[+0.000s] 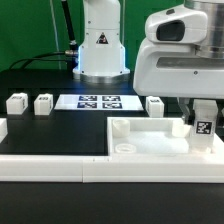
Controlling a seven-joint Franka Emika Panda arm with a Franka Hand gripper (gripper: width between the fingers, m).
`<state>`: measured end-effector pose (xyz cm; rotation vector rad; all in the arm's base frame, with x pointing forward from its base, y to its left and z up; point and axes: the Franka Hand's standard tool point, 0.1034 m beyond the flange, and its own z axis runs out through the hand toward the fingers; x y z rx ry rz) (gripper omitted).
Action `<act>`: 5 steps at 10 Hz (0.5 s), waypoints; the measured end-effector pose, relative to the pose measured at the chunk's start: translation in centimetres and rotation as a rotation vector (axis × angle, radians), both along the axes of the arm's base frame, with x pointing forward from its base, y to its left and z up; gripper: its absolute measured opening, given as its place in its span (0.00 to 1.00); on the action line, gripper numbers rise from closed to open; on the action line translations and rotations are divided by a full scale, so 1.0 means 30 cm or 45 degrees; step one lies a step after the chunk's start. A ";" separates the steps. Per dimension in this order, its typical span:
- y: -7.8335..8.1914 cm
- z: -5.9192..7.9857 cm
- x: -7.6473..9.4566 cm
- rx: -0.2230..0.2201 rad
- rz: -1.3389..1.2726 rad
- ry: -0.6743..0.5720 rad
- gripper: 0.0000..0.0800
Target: Assemble square table
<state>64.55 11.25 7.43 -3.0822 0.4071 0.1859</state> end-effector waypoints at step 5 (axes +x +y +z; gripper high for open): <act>-0.031 -0.005 -0.003 -0.040 -0.773 -0.073 0.36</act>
Offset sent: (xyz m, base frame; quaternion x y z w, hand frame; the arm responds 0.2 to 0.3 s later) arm -0.0117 0.0133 -0.0082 0.0019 0.0024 0.2178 0.9760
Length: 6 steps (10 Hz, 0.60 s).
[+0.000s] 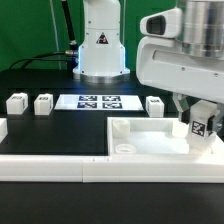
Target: Assemble square table
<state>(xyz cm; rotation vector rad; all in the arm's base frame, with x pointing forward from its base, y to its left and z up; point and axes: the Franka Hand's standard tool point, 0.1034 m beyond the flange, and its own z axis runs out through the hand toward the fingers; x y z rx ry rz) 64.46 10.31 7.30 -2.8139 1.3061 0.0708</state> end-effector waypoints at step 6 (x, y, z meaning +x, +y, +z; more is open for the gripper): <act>-0.003 0.001 -0.039 0.033 -0.758 0.029 0.36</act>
Offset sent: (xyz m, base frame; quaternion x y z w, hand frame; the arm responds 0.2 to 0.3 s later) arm -0.0036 0.0156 -0.0010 0.0245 0.0039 0.3001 0.9536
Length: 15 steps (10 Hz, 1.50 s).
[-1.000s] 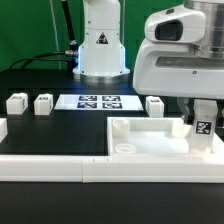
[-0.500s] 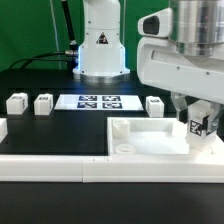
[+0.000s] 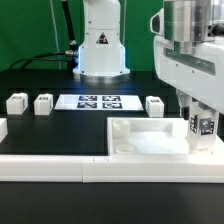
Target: Assemble square table
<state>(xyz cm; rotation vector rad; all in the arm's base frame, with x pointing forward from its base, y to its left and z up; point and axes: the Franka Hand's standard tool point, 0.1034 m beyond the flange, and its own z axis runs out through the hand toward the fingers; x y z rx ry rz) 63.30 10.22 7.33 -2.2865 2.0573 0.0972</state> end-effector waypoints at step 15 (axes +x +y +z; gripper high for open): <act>0.058 0.022 0.032 -0.062 1.792 -0.132 0.81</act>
Offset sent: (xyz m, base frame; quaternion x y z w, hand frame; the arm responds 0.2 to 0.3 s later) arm 0.0111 0.0103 0.0149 -0.0354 -0.0132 -0.3271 0.9442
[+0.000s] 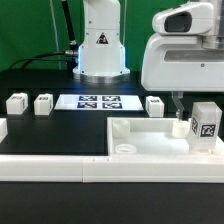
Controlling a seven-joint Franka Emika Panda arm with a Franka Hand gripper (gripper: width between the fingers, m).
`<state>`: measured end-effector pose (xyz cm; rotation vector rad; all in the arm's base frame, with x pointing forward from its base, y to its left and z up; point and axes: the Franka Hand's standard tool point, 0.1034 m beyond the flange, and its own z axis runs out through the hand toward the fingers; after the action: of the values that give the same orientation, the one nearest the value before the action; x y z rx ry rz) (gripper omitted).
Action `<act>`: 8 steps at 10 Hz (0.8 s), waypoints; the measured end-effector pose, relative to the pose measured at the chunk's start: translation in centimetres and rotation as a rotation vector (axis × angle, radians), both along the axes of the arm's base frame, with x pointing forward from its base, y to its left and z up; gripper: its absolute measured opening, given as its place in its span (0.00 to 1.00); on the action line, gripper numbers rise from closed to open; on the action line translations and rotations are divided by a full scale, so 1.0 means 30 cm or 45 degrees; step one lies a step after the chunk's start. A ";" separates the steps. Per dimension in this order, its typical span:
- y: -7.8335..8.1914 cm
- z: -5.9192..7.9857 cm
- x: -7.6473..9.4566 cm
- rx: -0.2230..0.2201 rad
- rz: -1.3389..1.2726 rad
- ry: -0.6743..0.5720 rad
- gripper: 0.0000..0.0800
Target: Assemble square table
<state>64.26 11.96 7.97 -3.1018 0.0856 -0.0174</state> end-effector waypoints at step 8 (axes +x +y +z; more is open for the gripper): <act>-0.013 -0.003 -0.006 -0.021 -0.394 -0.022 0.36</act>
Offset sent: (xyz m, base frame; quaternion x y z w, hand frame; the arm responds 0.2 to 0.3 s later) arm 0.0000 0.0000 0.0000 0.0000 0.0000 0.0000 1.0000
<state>64.09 11.57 7.88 -3.0690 0.5651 -0.0536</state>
